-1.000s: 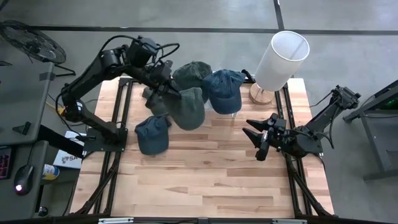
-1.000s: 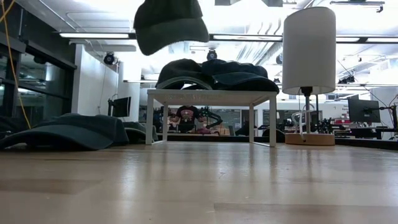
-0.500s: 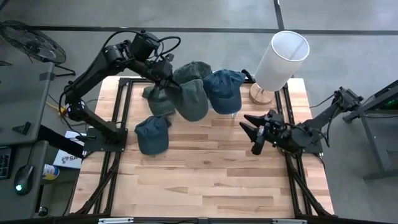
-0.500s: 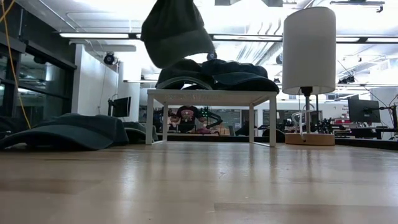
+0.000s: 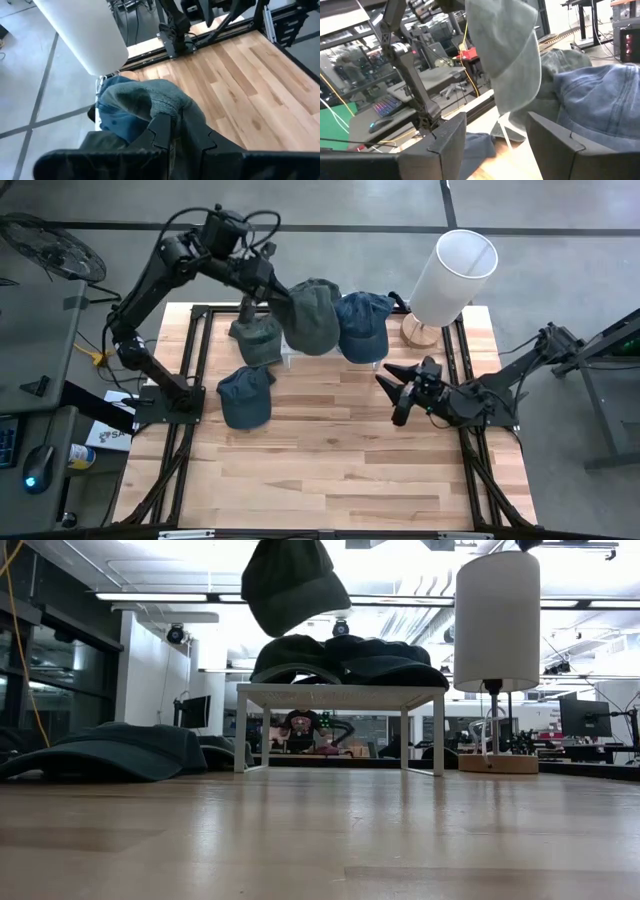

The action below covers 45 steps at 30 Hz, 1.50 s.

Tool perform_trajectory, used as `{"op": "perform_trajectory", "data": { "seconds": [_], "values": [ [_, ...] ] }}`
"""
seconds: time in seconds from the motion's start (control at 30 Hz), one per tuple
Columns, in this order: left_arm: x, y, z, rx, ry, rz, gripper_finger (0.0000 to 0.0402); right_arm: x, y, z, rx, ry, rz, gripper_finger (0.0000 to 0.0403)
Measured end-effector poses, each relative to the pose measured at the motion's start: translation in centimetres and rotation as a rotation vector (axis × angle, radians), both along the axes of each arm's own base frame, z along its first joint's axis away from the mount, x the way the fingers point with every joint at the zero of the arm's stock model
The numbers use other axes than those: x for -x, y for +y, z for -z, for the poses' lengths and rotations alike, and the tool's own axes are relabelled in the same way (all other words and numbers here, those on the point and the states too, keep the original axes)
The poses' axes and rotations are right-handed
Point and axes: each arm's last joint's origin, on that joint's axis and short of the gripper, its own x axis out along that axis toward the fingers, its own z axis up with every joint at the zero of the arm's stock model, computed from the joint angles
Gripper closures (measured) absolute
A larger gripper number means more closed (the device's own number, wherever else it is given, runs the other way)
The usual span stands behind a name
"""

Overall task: Pick & Place hat
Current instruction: Stack the dark green cap on the dark green cap on the shelf

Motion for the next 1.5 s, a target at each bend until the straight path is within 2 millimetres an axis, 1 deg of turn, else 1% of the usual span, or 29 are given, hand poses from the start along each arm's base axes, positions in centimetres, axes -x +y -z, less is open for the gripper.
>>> {"op": "perform_trajectory", "data": {
  "seconds": [0.07, 0.13, 0.2, 0.33, 0.43, 0.5, 0.67, 0.8, 1.1, 1.27, 1.5],
  "values": [
    [0.2, 0.6, -0.3, -0.005, 0.012, 0.000, 0.0387, -0.3, -0.1, 0.2, -0.008, 0.000, 0.008, 0.0206],
    [0.1, 1.2, -0.5, -0.011, 0.015, 0.003, 0.0387, -0.4, 0.0, 0.3, -0.005, 0.006, 0.010, 0.0206],
    [-0.2, 1.8, -0.5, -0.003, 0.005, 0.008, 0.0387, -0.5, 0.0, 0.5, -0.002, 0.011, 0.017, 0.0206],
    [-0.2, 3.3, -0.6, 0.038, -0.040, 0.047, 0.0387, -0.6, -0.1, 0.4, -0.004, 0.007, 0.022, 0.0206],
    [-0.4, 4.5, 0.2, 0.077, -0.020, 0.036, 0.0387, -0.6, -0.1, 0.4, -0.005, 0.006, 0.023, 0.0206],
    [-0.9, 5.2, 0.9, 0.101, 0.001, 0.033, 0.0387, -0.6, -0.1, 0.4, -0.005, 0.006, 0.023, 0.0206],
    [-1.1, 6.0, 1.5, 0.126, 0.012, 0.036, 0.0387, -0.6, -0.1, 0.4, -0.005, 0.006, 0.024, 0.0206],
    [-1.9, 6.8, 2.3, 0.145, 0.028, 0.036, 0.0387, -0.6, -0.1, 0.4, -0.004, 0.007, 0.025, 0.0206],
    [-3.0, 7.9, 3.6, 0.173, 0.070, 0.024, 0.0387, -0.6, -0.1, 0.5, -0.001, 0.011, 0.025, 0.0206],
    [-3.5, 8.5, 4.3, 0.152, 0.113, -0.031, 0.0387, -0.6, -0.1, 0.5, 0.000, 0.011, 0.025, 0.0206],
    [-4.4, 9.4, 5.3, 0.165, 0.134, -0.058, 0.0387, -0.6, -0.1, 0.5, 0.004, 0.017, 0.025, 0.0206]
  ]
}}
